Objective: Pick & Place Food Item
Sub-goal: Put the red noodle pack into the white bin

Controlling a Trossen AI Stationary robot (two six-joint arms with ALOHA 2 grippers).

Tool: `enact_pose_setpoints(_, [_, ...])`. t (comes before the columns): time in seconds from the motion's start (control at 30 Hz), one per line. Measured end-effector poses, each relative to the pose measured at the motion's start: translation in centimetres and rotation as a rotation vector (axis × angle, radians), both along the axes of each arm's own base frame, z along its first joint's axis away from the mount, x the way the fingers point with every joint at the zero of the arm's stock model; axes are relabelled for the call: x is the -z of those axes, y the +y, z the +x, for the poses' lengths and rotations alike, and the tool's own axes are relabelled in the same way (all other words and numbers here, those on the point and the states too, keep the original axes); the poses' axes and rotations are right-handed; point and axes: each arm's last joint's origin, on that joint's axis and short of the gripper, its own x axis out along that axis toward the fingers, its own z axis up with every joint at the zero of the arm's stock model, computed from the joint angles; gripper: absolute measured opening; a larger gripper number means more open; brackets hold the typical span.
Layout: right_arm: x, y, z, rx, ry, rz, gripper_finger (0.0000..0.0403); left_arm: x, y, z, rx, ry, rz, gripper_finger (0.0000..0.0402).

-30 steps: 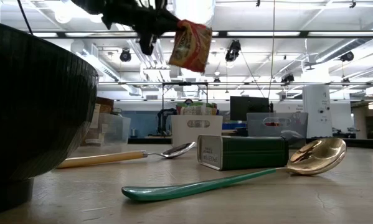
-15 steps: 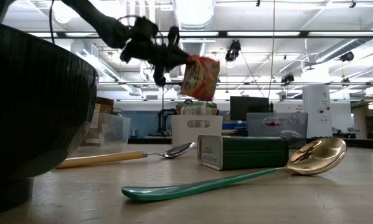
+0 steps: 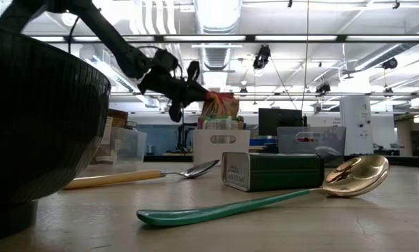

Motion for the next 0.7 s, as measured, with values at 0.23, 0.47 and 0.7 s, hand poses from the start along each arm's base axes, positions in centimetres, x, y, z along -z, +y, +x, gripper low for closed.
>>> enact_pose_setpoints(0.23, [0.0,0.0,0.0,0.000,0.000,0.000,0.0398,2.1,0.4,0.8,0.046,-0.017,-0.043,0.0000])
enact_pose_setpoints(0.47, [0.0,0.0,0.0,0.000,0.000,0.000,0.0398,2.8,0.4,0.5,0.037,0.022,-0.083,0.0000])
enact_pose_setpoints(0.7, [0.0,0.0,0.0,0.000,0.000,0.000,0.0398,4.3,-0.3,-0.3,0.015,0.166,-0.254,0.0001])
